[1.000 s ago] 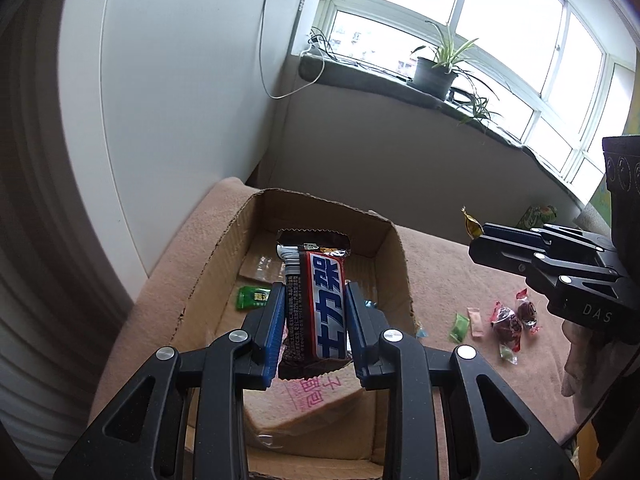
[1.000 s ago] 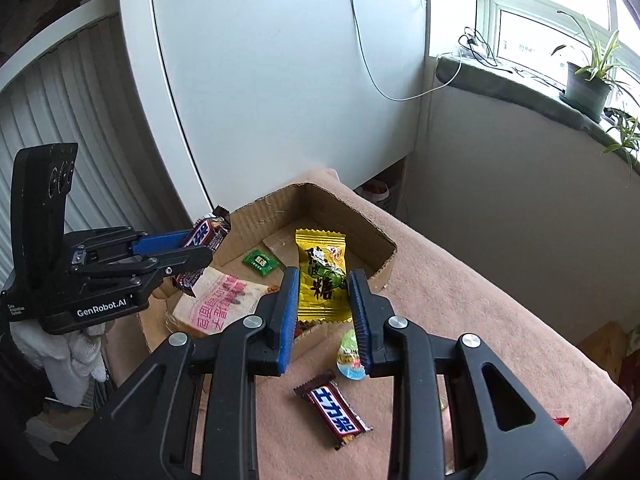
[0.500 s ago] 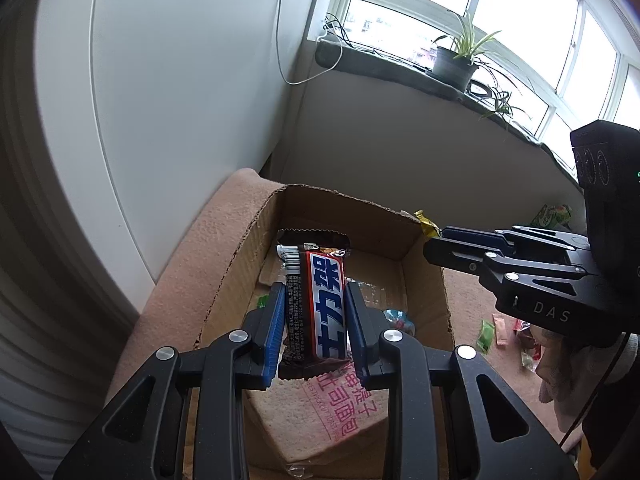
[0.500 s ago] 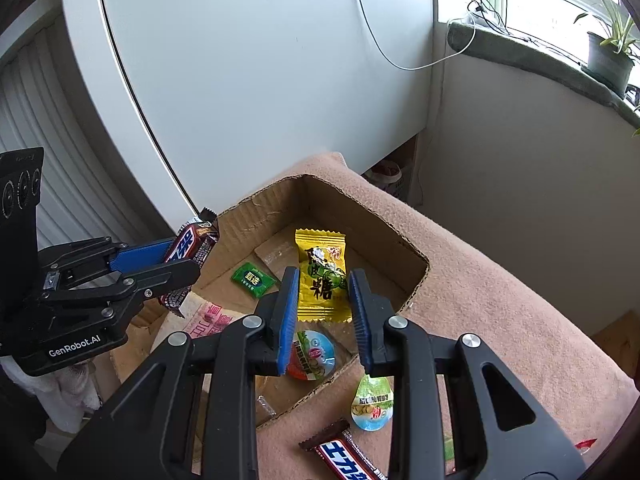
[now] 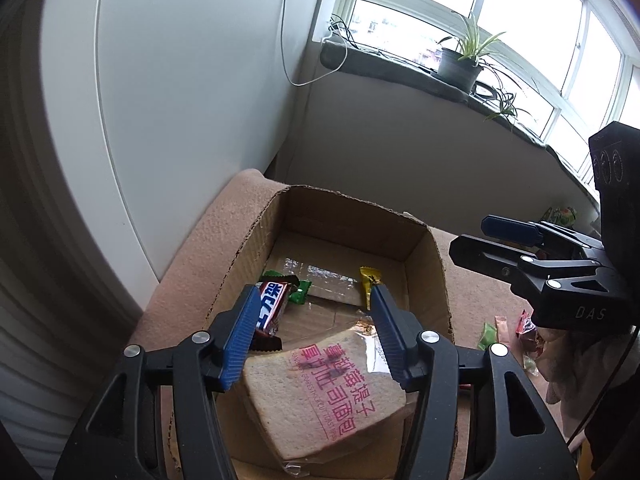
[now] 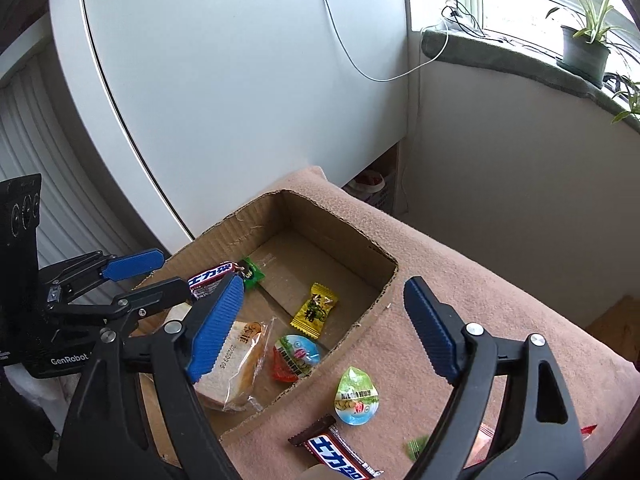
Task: Organize snacks
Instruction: 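Withdraw both open grippers from the box toward the remaining snacks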
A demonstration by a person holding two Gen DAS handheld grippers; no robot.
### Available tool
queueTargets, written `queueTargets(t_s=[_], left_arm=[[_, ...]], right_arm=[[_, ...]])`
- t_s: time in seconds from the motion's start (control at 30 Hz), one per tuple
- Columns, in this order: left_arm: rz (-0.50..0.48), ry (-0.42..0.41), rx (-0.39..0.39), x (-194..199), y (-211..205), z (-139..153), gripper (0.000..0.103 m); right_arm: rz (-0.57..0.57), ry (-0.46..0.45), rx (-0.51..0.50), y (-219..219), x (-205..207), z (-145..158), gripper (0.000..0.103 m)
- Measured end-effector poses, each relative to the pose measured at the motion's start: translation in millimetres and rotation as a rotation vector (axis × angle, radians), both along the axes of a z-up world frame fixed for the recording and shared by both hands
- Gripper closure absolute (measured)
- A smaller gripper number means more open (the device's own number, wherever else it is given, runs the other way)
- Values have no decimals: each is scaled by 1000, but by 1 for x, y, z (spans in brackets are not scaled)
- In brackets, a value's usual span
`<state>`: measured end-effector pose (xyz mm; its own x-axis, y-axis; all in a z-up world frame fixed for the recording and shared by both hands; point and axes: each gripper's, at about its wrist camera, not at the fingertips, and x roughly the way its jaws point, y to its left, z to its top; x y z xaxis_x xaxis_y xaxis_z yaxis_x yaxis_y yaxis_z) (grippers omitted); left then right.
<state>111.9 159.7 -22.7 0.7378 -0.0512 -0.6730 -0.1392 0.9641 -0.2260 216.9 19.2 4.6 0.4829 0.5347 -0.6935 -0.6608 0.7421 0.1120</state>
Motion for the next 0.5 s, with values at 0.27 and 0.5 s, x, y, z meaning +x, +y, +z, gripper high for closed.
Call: queueTargets(t_s=[0.27, 0.5], left_arm=[[-28, -74, 3, -19, -20, 17, 47], [-79, -132, -30, -41, -53, 25, 47]], right_arm=[[-75, -25, 38, -49, -12, 16, 18], [-146, 10, 93, -118, -32, 22, 18]])
